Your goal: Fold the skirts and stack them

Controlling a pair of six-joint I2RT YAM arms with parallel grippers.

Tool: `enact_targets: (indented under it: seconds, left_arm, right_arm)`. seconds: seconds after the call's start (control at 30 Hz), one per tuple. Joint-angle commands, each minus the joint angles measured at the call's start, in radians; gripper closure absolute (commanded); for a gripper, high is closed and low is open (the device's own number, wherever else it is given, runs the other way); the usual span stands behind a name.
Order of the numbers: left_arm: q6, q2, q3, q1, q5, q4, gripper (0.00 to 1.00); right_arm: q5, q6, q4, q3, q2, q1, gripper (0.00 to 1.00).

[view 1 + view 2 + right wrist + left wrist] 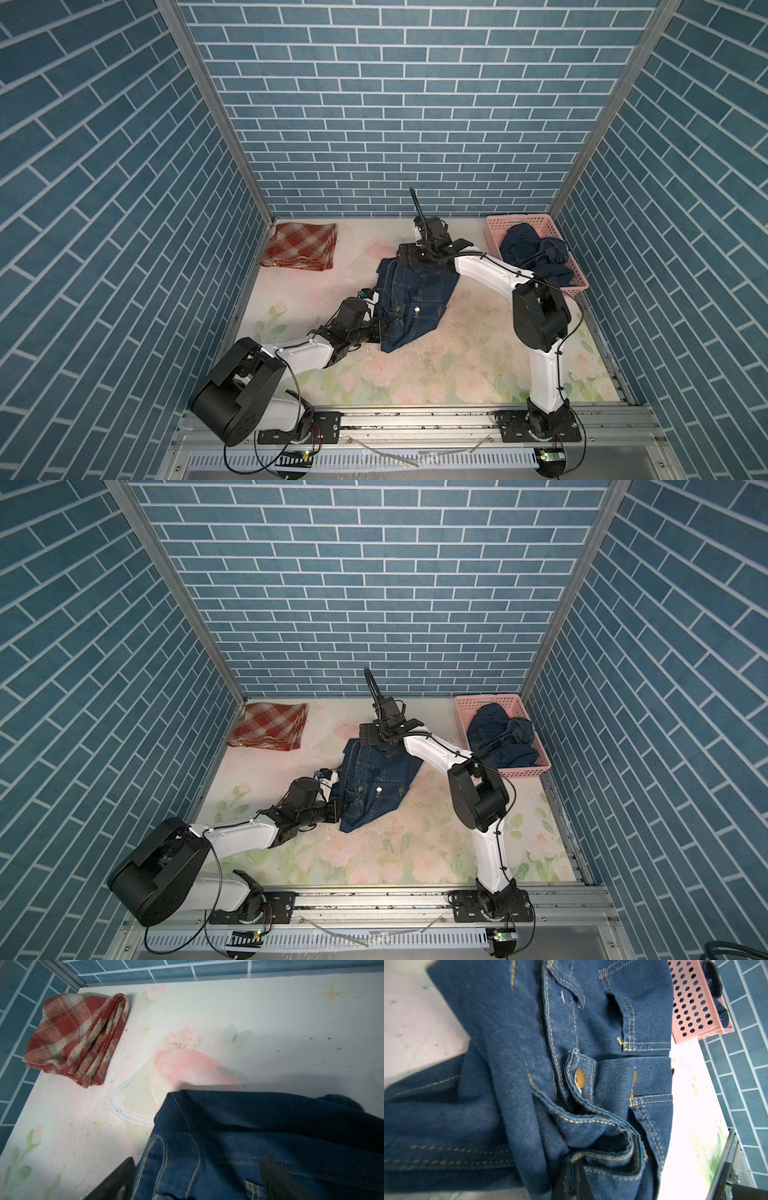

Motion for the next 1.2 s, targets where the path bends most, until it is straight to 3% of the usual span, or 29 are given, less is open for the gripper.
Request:
enact_targets:
  seconds: [0.0,0.17,0.27,0.33,0.43,0.47,0.63,0.93,1.17]
  left_arm:
    - [0.007,-0.044,-0.014,0.001,-0.042,-0.03,1.0]
    - [0.018,-0.087,-0.014,0.004,-0.053,-0.068,1.0]
    - [0.018,-0.094,-0.012,0.005,-0.057,-0.078,1.0]
    - [0.02,-0.091,-0.008,0.004,-0.056,-0.083,1.0]
    - [0.015,-0.096,-0.01,0.005,-0.058,-0.085,1.0]
    - [0.014,-0.102,-0.009,0.005,-0.06,-0.09,1.0]
    - [0.026,-0.173,0.043,0.015,-0.084,-0.197,1.0]
    - [0.099,-0.378,0.263,0.081,-0.174,-0.492,1.0]
    - [0.162,-0.373,0.596,0.21,-0.2,-0.635,1.0]
  right_arm:
    - [0.016,0.013,-0.069,0.121,0.076,0.022,0.11]
    - [0.046,0.032,-0.108,0.176,0.161,0.058,0.18]
    - [0.017,0.04,-0.11,0.189,0.182,0.063,0.35]
    - [0.014,0.04,-0.111,0.204,0.191,0.068,0.55]
    - [0.028,0.036,-0.11,0.22,0.183,0.069,0.95]
    - [0.045,0.026,-0.106,0.219,0.168,0.067,1.0]
    - [0.131,-0.024,-0.094,0.191,0.027,0.053,1.0]
    - [0.27,-0.063,0.015,-0.08,-0.368,-0.001,1.0]
    - [0.383,-0.139,0.065,-0.151,-0.641,-0.003,1.0]
